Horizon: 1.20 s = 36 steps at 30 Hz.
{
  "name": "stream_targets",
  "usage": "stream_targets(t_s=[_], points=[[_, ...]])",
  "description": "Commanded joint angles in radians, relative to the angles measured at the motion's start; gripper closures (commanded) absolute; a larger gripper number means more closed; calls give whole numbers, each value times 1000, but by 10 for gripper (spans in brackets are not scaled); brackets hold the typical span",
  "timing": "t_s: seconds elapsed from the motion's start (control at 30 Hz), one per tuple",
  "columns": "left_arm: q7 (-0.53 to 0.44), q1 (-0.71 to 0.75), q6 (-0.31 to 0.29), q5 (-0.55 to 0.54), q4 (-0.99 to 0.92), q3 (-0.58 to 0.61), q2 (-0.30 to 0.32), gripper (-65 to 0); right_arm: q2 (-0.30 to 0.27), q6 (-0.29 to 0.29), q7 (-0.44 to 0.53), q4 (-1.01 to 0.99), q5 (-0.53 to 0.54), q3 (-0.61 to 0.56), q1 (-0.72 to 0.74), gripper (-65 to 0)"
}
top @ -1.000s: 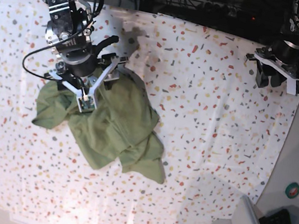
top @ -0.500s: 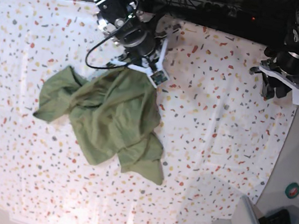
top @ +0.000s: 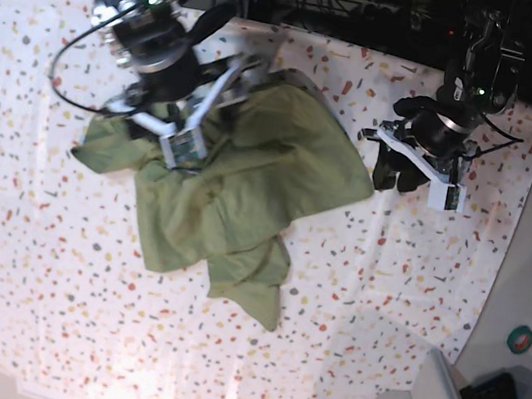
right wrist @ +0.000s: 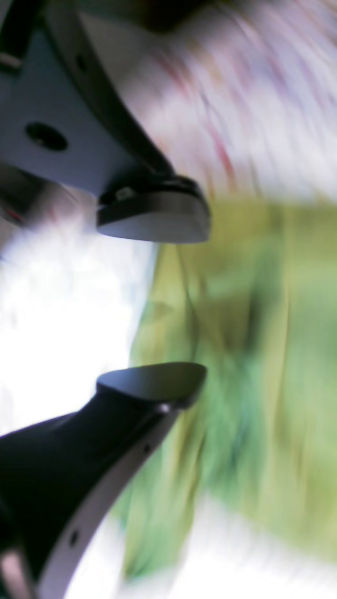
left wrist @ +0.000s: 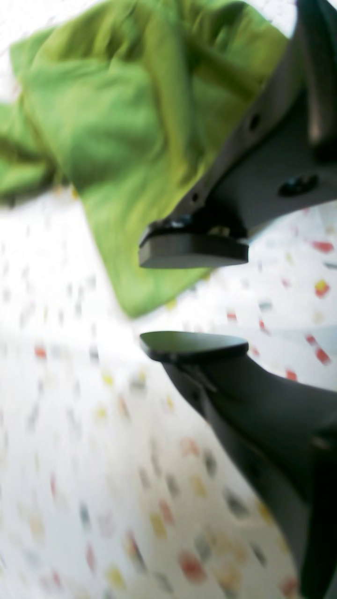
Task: Layout the t-shirt on the table in an organized manner, then fold the t-shirt properly
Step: 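Grasp the green t-shirt with both grippers at separate edges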
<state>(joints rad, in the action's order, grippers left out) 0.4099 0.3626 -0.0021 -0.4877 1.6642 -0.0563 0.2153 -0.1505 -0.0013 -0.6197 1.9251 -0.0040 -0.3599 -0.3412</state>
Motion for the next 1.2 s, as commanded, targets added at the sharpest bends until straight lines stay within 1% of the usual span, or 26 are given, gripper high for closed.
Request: stream_targets(t_s=[0.0, 0.07, 0.1, 0.17, 0.2, 0.23, 0.3, 0.4, 0.53, 0.67, 0.77, 0.8, 0.83, 0.87, 0.9, 0.93, 0.97, 1.03, 1.17], points=[[-16, 0, 9, -1, -3, -7, 3, -214, 32, -1, 13, 15, 17, 81, 1, -353], [-19, -1, 9, -1, -48, -14, -18, -214, 85, 4, 13, 3, 77, 241, 9, -353], [-19, -3, 9, -1, -75, -29, -26, -214, 105, 11, 7, -11, 131, 312, 20, -353], [-19, -15, 9, -1, -124, -55, -53, -214, 124, 42, 5, -51, 238, 396, 49, -353], [-19, -21, 9, -1, -140, -67, -69, -214, 125, 47, 5, -71, 281, 410, 57, -353], [-18, -26, 7, -1, -152, -80, -81, -214, 125, 39, 5, -91, 316, 414, 61, -353], [-18, -33, 7, -3, -169, -89, -96, -214, 125, 19, 5, -137, 348, 419, 90, -353], [-16, -35, 7, -3, -172, -84, -104, -214, 125, -9, 5, -241, 348, 419, 150, -353], [-16, -55, 7, -3, -197, -83, -121, -214, 124, -15, 5, -415, 348, 424, 236, -353], [-16, -90, 7, -4, -272, -81, -126, -214, 121, -15, 11, -494, 348, 424, 268, -350], [-16, -113, 7, -4, -316, -81, -147, -211, 121, -15, 11, -513, 348, 424, 271, -345], [-16, -121, 7, -4, -333, -80, -155, -199, 121, -15, 11, -519, 348, 424, 271, -330], [-16, -130, 7, -4, -352, -69, -161, -161, 121, -15, 11, -523, 348, 424, 271, -288], [-16, -138, 6, -4, -364, -52, -162, -110, 121, -15, 11, -527, 348, 424, 271, -236], [-16, -145, 3, -4, -382, -23, -161, -44, 121, -13, 11, -527, 348, 424, 268, -156], [-16, -152, -9, -4, -395, 2, -159, 0, 121, -12, 8, -525, 350, 424, 265, -69], [-16, -155, -26, -4, -402, 14, -159, 0, 121, -12, 7, -522, 352, 424, 264, 0], [-16, -155, -57, -4, -405, 19, -164, 0, 121, -12, 7, -519, 352, 424, 253, 0], [-16, -152, -62, -7, -390, 19, -164, 0, 121, -12, 10, -491, 352, 424, 224, 0]])
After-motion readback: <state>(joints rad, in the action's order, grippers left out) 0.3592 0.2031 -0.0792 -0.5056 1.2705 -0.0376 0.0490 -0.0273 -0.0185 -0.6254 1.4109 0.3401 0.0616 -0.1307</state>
